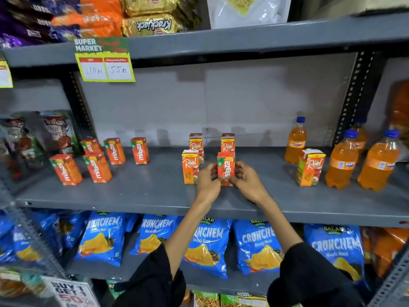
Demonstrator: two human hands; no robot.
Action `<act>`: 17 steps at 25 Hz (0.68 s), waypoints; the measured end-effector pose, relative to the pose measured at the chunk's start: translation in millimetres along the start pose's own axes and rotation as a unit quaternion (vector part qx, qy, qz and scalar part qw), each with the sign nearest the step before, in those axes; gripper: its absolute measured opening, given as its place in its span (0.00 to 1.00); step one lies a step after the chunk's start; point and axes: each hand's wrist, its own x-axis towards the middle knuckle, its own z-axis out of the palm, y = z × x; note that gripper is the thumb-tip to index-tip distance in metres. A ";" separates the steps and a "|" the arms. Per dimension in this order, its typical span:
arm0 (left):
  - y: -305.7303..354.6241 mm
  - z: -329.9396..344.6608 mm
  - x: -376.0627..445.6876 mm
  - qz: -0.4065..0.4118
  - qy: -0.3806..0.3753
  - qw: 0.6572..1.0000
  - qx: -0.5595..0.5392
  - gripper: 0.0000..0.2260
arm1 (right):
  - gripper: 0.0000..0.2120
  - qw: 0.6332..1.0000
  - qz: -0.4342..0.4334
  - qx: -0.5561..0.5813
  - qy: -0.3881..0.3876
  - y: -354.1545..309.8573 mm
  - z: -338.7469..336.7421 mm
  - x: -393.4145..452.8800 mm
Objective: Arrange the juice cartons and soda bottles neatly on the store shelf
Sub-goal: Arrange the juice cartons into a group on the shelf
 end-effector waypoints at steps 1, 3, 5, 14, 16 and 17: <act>2.9 -3.0 -5.8 0.007 0.000 1.000 -0.007 0.16 | 0.18 1.000 -0.003 0.007 -0.001 -4.0 0.1 -5.3; 7.8 -13.3 -20.9 0.024 0.000 0.999 -0.023 0.17 | 0.16 1.000 -0.011 0.021 0.003 -11.7 4.3 -17.3; 12.9 -29.3 -40.4 0.043 -0.009 0.998 -0.044 0.17 | 0.15 0.999 -0.025 0.036 0.012 -21.9 13.1 -29.9; -3.1 -193.7 -58.8 0.078 0.003 0.996 -0.043 0.15 | 0.15 0.996 -0.059 0.062 -0.023 -70.0 151.4 -25.7; -14.1 -230.2 -46.2 0.085 0.011 0.996 -0.025 0.15 | 0.16 0.996 -0.062 0.057 -0.029 -73.9 188.5 -11.9; -20.5 -245.9 -37.7 0.086 0.016 0.996 -0.016 0.16 | 0.16 0.996 -0.062 0.052 -0.033 -75.7 205.8 -4.6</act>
